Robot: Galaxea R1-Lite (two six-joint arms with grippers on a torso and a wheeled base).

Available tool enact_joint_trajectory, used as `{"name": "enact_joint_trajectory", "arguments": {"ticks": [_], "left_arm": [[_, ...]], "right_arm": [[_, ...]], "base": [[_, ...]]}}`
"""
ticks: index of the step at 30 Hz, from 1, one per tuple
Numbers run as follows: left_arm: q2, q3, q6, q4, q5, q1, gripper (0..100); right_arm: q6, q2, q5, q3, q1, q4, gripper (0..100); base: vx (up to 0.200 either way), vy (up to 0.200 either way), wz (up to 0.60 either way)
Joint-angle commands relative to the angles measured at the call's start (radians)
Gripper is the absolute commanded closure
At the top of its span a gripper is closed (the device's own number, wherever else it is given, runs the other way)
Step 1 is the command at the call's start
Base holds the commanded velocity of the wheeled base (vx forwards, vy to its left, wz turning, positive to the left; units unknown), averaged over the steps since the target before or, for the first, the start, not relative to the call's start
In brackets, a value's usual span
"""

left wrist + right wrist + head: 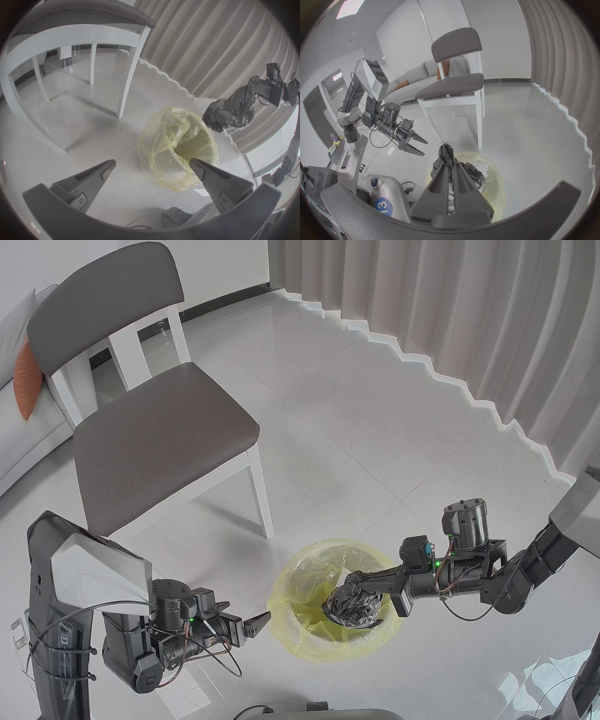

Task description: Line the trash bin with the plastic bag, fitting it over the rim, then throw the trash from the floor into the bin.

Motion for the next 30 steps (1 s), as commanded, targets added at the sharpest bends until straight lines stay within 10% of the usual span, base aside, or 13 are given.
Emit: {"name": "enact_joint_trajectory", "arguments": {"ticks": [1, 30], "left_arm": [[-0.002, 0.000, 0.000, -0.018, 0.007, -0.014, 0], [0.021, -0.045, -0.008, -0.018, 0.005, -0.044, 0]], "right_arm": [[0.001, 0.135, 0.002, -0.026, -0.020, -0.065, 100], [-0.016, 0.347, 0.006, -0.121, 0.042, -0.101, 100]], "base": [[0.000, 0.000, 0.00], [0.000, 0.000, 0.00]]}}
